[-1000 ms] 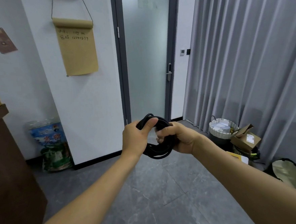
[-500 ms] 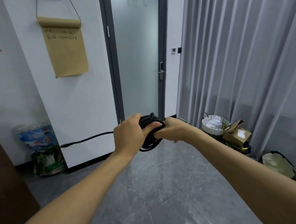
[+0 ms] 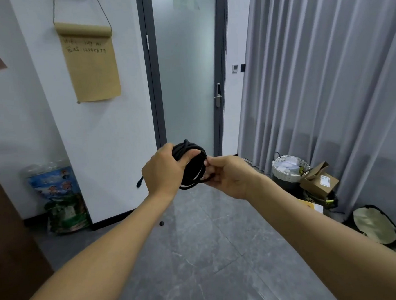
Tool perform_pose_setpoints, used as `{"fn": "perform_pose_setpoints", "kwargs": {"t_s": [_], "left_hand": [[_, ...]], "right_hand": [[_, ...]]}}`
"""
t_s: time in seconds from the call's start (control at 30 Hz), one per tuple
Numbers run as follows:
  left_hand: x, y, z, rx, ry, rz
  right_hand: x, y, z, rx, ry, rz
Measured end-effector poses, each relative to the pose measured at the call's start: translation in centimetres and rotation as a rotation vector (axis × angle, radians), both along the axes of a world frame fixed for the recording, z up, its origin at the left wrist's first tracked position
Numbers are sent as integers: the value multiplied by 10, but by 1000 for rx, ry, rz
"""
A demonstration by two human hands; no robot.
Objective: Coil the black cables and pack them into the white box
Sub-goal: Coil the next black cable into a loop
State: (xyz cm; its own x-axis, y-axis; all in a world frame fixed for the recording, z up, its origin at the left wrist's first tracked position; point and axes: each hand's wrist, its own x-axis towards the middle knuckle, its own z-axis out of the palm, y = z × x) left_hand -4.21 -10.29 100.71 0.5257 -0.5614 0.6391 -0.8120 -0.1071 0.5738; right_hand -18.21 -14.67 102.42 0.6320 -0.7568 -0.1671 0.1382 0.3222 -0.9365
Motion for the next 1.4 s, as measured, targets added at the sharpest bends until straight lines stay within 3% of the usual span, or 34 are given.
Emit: {"fn": "perform_pose_setpoints", "kwargs": {"t_s": [0.1, 0.2, 0.33, 0.4, 0.57, 0.63, 0.87, 0.97, 1.23, 1.4], "left_hand": [[9, 2, 3, -4, -45, 21], [22, 4, 2, 1, -15, 10], [22, 4, 3, -43, 179, -103], [17, 2, 6, -61, 319, -159], [17, 1, 8, -117, 613, -271], [18, 4, 8, -143, 750, -293], [-8, 9, 12, -212, 1213, -486], [-17, 9, 13, -240, 1338, -524], [-23, 7, 11, -342, 1300, -432], [-26, 8, 3, -343, 1326, -464]], "right_hand": [[-9, -4, 7, 55, -16, -1], [-22, -12, 12, -43, 174, 34], [-29, -14, 20, -671, 750, -27], [-28, -20, 20, -943, 935, -114], [-35, -31, 20, -1088, 1034, -296], [-37, -32, 20, -1087, 999, -324], [-18, -29, 0, -858, 596, -317], [-8, -25, -4, -620, 390, -300], [-3, -12, -8, -128, 14, -157], [-1, -6, -12, -204, 32, -31]]}}
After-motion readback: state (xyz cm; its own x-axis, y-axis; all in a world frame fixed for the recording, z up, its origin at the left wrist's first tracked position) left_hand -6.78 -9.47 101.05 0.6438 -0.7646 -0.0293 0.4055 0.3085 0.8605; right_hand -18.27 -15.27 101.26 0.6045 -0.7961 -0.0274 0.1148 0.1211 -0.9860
